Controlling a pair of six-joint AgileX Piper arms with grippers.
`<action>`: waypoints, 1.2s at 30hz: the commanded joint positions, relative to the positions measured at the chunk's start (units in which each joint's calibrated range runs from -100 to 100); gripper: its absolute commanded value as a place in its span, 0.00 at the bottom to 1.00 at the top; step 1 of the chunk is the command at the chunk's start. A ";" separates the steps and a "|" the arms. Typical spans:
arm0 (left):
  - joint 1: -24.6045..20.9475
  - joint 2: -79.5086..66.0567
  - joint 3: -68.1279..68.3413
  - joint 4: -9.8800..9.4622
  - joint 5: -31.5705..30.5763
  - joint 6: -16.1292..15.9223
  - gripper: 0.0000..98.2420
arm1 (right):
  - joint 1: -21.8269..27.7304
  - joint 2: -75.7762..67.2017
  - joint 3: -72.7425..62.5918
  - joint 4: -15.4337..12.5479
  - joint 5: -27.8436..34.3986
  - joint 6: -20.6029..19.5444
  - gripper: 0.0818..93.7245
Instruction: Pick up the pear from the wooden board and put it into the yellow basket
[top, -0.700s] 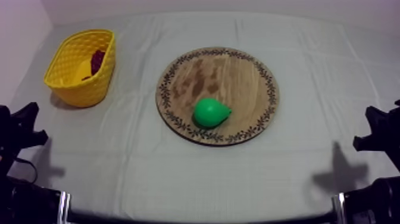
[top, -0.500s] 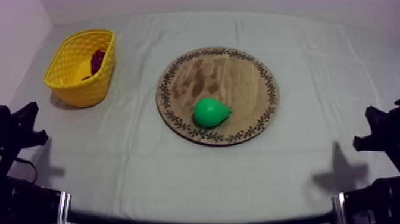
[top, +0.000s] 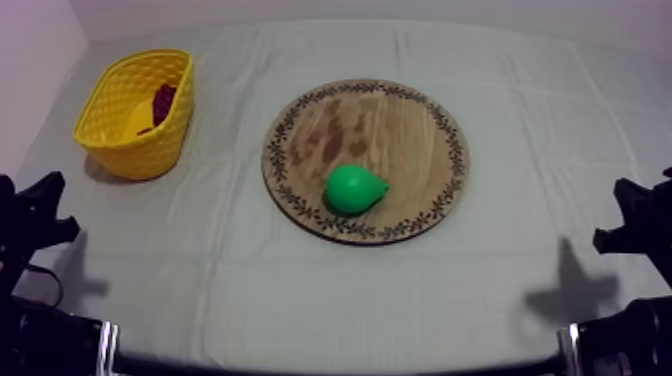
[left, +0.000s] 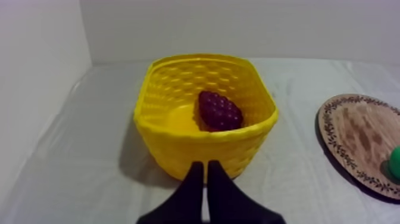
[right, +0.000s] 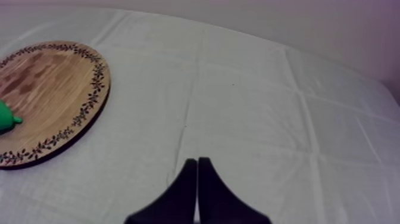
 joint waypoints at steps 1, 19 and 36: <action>0.14 0.00 0.00 0.03 0.13 0.13 0.00 | 0.01 -0.05 0.05 0.02 -0.07 0.01 0.00; 4.43 23.01 -22.98 -0.69 -3.01 0.05 0.00 | 0.01 -0.05 0.05 0.02 -0.07 0.00 0.00; 19.73 54.15 -63.13 -4.74 12.98 -0.23 0.00 | -0.06 -0.05 0.05 0.02 -0.07 0.01 0.00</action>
